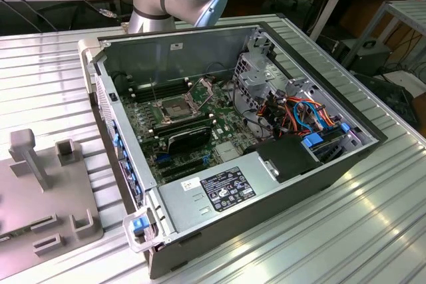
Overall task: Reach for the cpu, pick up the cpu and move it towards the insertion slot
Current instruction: 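Pick up the cpu and move it towards the insertion slot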
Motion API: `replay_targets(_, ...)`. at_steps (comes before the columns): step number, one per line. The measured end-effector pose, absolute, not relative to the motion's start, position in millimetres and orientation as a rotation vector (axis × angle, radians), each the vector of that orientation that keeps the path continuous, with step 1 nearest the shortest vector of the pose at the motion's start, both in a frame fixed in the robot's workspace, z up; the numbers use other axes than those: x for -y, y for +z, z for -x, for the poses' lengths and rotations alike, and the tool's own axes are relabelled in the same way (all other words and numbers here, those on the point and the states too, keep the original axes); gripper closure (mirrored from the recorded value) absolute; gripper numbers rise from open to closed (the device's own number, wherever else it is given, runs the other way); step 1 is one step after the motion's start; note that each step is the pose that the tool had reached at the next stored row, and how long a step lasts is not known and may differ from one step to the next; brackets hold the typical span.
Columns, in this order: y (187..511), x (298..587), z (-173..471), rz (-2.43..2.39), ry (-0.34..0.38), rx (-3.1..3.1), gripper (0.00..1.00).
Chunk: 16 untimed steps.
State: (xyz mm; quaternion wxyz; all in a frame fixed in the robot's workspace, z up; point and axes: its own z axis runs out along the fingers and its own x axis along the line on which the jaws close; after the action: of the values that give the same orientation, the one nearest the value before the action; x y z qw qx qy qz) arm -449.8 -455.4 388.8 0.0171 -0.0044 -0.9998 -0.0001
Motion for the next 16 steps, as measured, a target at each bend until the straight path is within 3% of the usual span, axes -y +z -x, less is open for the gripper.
replay_targets(16,413,455,450,0.014,0.001,3.107,0.45)
